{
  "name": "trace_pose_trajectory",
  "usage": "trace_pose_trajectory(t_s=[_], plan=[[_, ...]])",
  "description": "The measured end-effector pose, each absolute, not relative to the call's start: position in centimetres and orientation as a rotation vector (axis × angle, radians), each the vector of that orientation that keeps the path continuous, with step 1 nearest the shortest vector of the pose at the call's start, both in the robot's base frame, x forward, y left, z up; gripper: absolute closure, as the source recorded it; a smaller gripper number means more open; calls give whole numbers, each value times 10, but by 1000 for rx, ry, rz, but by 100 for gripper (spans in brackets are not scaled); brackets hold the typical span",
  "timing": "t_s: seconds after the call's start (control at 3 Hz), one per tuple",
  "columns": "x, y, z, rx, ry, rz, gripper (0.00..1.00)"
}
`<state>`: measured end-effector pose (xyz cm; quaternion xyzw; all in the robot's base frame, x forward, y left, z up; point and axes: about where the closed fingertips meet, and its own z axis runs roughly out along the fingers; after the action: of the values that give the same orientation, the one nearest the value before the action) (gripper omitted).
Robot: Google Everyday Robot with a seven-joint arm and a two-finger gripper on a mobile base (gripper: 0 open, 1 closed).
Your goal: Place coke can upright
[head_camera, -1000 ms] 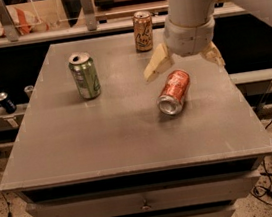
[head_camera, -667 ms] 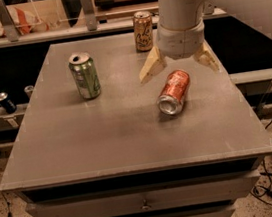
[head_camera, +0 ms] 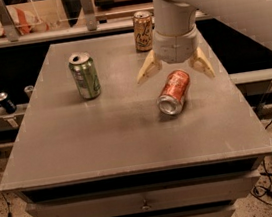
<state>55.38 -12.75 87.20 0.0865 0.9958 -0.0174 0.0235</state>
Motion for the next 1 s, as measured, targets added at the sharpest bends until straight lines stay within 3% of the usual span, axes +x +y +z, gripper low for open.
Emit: trace_pose_trajectory(t_s=[1.0], plan=[[561, -140, 847, 426, 3059, -89, 0]])
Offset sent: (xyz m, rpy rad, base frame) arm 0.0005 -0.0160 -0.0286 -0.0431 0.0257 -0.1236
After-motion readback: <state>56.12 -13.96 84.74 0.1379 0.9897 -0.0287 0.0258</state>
